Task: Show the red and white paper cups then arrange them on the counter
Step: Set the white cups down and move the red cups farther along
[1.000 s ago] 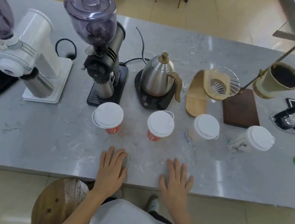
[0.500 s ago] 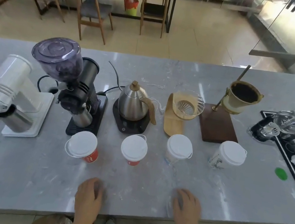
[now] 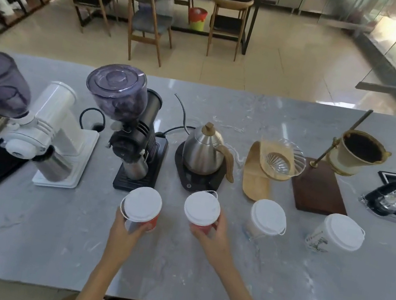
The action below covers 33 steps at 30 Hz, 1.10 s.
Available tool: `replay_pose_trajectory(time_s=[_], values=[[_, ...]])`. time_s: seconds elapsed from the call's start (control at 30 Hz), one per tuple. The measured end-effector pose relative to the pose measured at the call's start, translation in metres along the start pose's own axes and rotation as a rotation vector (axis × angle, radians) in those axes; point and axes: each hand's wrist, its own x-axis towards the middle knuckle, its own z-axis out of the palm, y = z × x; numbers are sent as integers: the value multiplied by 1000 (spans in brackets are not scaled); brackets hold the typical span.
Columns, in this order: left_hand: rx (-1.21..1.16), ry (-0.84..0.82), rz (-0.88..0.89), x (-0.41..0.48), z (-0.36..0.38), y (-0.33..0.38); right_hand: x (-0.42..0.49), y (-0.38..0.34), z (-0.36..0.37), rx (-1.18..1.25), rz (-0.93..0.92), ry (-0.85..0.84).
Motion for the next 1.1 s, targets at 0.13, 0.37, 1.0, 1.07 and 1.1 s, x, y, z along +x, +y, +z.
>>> replay_pose_trajectory(time_s=[0.13, 0.37, 1.0, 1.07, 1.1], values=[[-44, -99, 100, -3, -5, 45, -2, -54, -14, 39, -12, 52], [-106, -276, 354, 48, 28, 207, 36, -215, -98, -5, -254, 114], [-113, -179, 58, 355, 208, 229, 378, -215, -159, -69, -164, 89], [-96, -172, 34, 380, 223, 206, 410, -184, -154, -64, -110, 92], [-89, -168, 32, 393, 229, 197, 424, -170, -150, -75, -99, 97]])
